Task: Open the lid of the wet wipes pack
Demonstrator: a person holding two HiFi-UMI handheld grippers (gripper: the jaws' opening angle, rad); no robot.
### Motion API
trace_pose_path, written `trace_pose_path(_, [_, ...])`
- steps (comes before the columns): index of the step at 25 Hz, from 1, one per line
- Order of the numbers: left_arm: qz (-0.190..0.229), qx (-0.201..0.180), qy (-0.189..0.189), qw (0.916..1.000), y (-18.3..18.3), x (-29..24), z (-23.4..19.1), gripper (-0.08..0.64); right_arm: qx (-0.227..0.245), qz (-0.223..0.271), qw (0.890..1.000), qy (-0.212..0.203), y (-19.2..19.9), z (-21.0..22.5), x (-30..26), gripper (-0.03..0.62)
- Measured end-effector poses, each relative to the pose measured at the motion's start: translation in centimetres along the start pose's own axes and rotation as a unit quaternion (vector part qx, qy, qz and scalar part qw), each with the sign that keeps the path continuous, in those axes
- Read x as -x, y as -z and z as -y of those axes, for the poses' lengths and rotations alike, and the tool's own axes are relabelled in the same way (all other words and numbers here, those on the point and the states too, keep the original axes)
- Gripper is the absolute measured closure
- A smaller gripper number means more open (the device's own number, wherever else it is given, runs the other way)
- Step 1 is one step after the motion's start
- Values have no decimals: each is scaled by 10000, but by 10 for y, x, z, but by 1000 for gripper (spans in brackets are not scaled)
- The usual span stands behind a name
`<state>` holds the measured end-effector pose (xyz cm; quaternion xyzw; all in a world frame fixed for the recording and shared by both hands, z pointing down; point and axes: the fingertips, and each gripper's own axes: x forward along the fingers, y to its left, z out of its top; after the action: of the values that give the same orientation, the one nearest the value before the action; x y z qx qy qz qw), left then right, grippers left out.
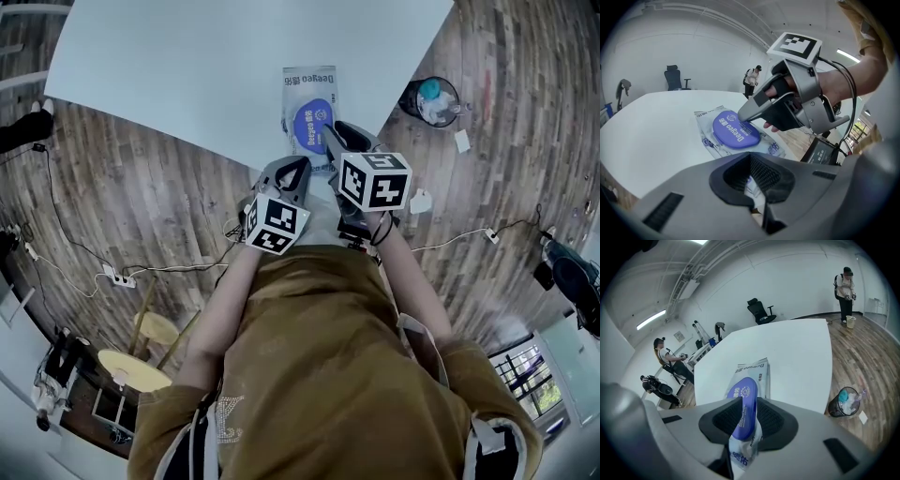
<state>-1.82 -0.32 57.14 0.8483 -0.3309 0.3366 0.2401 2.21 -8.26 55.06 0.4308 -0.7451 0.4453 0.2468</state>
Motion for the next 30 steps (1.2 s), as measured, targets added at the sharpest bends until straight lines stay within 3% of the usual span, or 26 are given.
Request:
trace_pose_path(6, [-39, -19, 61, 10000, 1, -1, 1, 558, -289, -243, 9990, -219, -1, -3, -2, 489])
trace_pose_path(10, [-72, -10, 107, 9999, 2, -3, 1, 558, -319, -454, 9984, -136, 3, 0, -5, 494])
trace_pose_path(11, [-76, 2, 118, 9999, 2, -3, 1, 558, -351, -476, 9982, -100, 4, 3, -6, 520])
trace_pose_path(23, [-189, 125, 284, 9993, 3, -5, 0, 558, -752, -464, 9959, -207, 4, 10, -9, 560])
trace_pose_path(30, [-315, 143, 299, 9990, 4, -5, -1, 558, -750, -452, 9958, -282, 0, 3, -2, 569])
